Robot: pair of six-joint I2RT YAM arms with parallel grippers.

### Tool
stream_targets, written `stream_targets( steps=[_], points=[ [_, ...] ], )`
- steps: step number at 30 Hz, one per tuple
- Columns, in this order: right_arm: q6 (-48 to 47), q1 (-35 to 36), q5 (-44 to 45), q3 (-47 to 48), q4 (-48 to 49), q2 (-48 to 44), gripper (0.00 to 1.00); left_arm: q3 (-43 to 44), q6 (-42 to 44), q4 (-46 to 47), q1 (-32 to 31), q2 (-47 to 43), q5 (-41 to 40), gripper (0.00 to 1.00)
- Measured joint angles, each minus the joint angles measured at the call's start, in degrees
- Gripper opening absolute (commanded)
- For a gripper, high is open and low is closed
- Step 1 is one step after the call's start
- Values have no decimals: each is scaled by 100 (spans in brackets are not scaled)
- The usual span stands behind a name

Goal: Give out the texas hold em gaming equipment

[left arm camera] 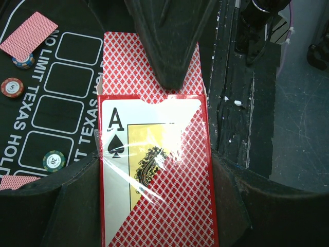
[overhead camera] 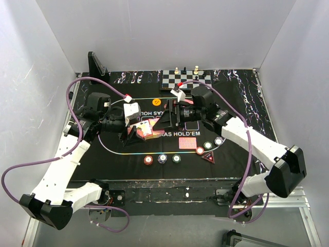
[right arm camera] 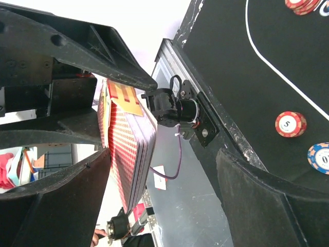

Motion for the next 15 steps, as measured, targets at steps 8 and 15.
stream_targets(
  steps=[8, 15],
  points=[
    [243, 107, -13, 0, 326, 131, 79, 0, -26, 17, 17, 0, 0, 0],
    [409, 107, 42, -42, 498, 107, 56, 0, -59, 39, 17, 0, 17, 0]
  ],
)
